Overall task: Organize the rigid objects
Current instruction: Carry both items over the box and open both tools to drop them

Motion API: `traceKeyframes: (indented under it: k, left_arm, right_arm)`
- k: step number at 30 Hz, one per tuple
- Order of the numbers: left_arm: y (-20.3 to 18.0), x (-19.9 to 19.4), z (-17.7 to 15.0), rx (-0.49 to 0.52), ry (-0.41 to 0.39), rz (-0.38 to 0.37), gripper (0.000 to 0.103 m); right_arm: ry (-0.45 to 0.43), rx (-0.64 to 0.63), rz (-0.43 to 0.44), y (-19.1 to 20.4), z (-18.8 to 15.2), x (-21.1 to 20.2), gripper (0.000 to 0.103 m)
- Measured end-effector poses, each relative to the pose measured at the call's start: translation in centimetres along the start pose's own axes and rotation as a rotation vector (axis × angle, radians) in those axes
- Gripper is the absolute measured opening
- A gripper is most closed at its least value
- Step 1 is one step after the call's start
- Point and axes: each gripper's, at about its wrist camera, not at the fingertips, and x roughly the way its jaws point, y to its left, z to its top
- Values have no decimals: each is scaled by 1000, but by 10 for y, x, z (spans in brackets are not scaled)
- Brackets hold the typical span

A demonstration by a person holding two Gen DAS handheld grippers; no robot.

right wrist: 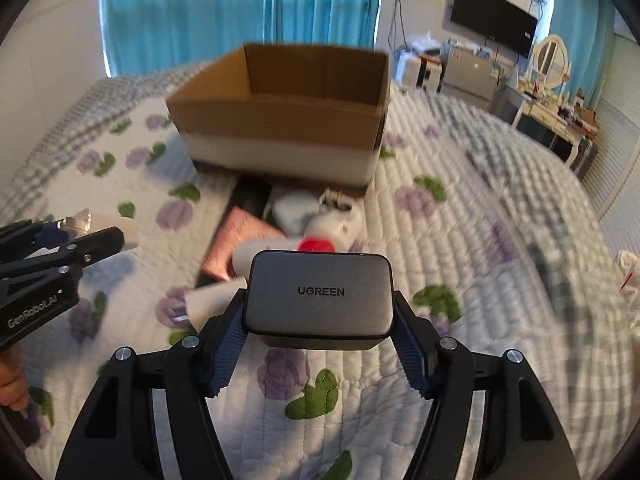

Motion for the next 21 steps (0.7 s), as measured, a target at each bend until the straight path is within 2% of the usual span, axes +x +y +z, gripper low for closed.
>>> traceKeyframes:
  k: [6, 12, 17, 21]
  left_arm:
    - [-10, -37, 45, 33, -69, 14, 42]
    - [-10, -56, 109, 33, -131, 10, 42]
    - [-13, -39, 160, 38, -170, 30, 42]
    - [-18, 3, 188, 59, -157, 20, 42]
  right_arm:
    - [-99, -24, 32, -5, 36, -50, 67]
    - [-207, -56, 39, -15, 100, -85, 67]
    - [-259, -53, 62, -25, 151, -84, 67]
    - [-279, -57, 55, -27, 189, -61, 67]
